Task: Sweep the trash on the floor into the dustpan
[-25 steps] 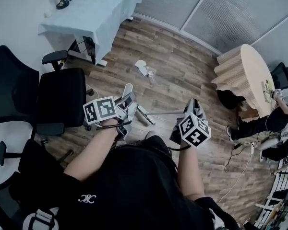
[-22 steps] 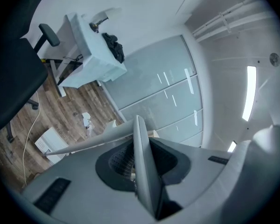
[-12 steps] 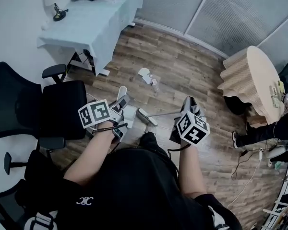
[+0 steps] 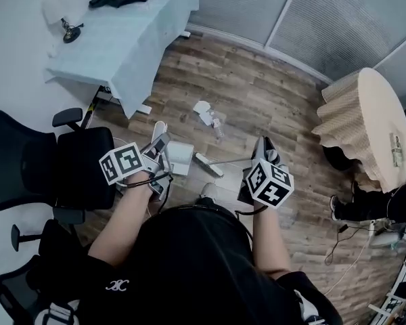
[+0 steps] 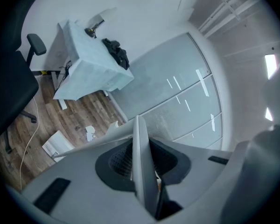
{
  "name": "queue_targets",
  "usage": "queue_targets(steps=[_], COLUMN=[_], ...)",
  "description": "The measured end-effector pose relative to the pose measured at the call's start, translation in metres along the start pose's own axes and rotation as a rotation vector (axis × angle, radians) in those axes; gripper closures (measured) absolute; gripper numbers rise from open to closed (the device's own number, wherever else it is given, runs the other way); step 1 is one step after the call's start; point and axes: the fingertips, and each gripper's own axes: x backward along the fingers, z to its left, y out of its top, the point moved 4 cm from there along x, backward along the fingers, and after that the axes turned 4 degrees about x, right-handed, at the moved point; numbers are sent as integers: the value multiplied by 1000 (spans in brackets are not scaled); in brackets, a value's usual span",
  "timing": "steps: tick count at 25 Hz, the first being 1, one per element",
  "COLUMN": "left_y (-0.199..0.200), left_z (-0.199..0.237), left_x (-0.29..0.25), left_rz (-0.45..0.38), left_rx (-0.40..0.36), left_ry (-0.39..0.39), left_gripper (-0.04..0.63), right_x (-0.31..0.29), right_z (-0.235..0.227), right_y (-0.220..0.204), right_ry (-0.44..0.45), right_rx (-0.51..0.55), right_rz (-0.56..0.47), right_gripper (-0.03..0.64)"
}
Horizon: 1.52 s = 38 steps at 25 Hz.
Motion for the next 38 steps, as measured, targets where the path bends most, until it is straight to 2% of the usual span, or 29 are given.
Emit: queue_targets(steps=[4, 9, 13, 21, 24, 30, 33, 38], left_y=[15, 30, 43, 80, 100, 138, 160, 221], left_z=[-11, -20, -28, -42, -49, -51, -35, -10], left_x=[-33, -74, -102, -150, -172, -224, -246, -283], left_rz=[-28, -14, 49, 208, 305, 561, 696, 869], left_rx=[3, -20, -67, -189, -263, -475, -551, -650], left_ry=[25, 37, 20, -38, -74, -165, -225, -273], left_gripper=[522, 520, 518, 517, 518, 517, 517, 517], right_x=[-35, -70, -95, -125, -135, -170, -183, -179], right_z=[-16, -41, -67, -106, -116, -118, -116, -111], right_y=[21, 48, 63, 83, 87, 87, 79, 65], right_ry=[19, 30, 13, -83, -122, -251, -357, -560], right_rx=[24, 56, 50, -2, -18, -50, -87, -193], right_rz=[6, -4, -20, -51, -48, -35, -25, -34], right_gripper=[568, 566, 566, 566, 566, 566, 566, 566])
